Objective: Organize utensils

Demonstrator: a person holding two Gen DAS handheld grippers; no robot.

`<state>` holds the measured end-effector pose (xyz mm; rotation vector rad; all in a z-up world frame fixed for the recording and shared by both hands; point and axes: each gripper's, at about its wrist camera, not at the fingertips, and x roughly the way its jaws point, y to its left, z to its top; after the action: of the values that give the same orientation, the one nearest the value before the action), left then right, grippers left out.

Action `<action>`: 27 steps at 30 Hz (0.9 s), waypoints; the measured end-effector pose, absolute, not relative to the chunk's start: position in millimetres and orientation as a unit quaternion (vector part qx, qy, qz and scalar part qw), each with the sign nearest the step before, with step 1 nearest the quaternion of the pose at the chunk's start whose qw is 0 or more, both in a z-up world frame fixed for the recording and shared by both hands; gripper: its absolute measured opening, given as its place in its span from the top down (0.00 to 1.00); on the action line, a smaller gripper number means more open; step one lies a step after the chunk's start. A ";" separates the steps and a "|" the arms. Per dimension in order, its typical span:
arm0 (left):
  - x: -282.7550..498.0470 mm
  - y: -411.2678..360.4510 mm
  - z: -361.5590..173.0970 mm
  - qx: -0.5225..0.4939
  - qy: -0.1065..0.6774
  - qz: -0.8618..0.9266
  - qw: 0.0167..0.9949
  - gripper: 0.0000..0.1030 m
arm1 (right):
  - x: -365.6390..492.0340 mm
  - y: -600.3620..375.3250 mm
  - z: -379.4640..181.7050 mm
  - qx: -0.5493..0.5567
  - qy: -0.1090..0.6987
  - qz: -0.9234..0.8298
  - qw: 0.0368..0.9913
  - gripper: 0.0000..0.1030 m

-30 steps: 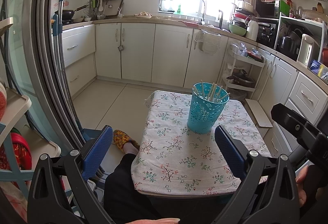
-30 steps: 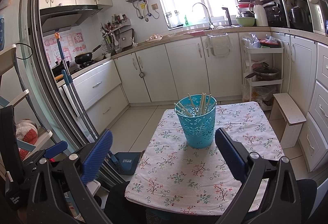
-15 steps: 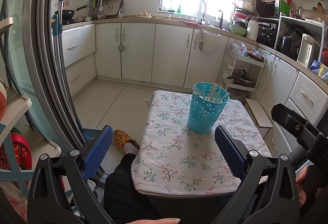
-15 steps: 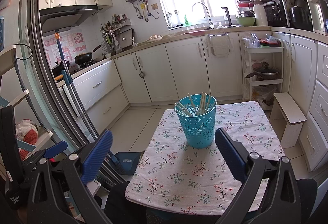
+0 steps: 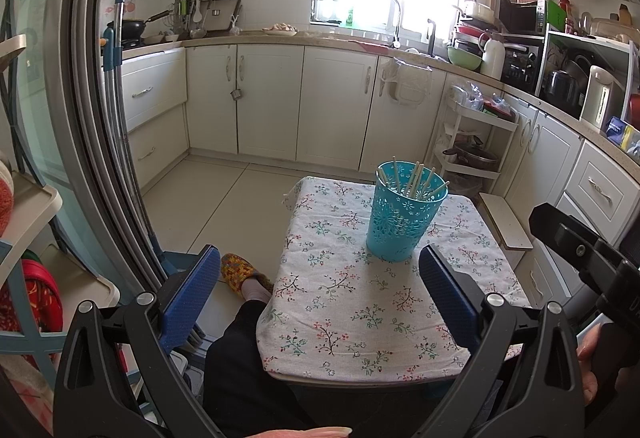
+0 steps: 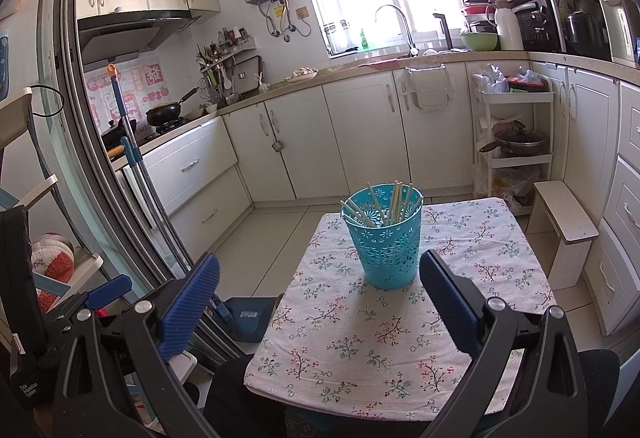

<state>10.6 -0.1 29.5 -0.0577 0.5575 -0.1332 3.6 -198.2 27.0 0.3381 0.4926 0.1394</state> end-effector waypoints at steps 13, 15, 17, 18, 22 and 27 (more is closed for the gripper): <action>11.1 0.5 29.8 -0.029 0.276 -0.066 0.959 0.07 | 3.8 -197.6 26.8 0.167 0.243 0.068 0.953 0.07; 11.0 0.6 29.1 -0.029 0.276 -0.065 0.959 0.07 | 3.5 -197.3 26.9 0.167 0.243 0.068 0.953 0.07; 10.4 0.3 28.3 -0.030 0.276 -0.064 0.959 0.07 | 3.5 -197.2 27.1 0.166 0.242 0.068 0.953 0.07; 9.8 0.1 28.0 -0.030 0.276 -0.064 0.958 0.07 | 3.7 -197.3 26.9 0.166 0.242 0.068 0.953 0.07; 10.6 0.6 28.5 -0.030 0.276 -0.065 0.958 0.07 | 3.8 -197.3 26.8 0.167 0.243 0.068 0.953 0.07; 10.7 0.8 28.6 -0.030 0.276 -0.065 0.959 0.07 | 3.7 -196.7 26.8 0.166 0.242 0.068 0.953 0.07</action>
<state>10.7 0.8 28.6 -0.0610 0.5598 -0.1311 3.7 -196.7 26.8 0.3380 0.4917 0.1381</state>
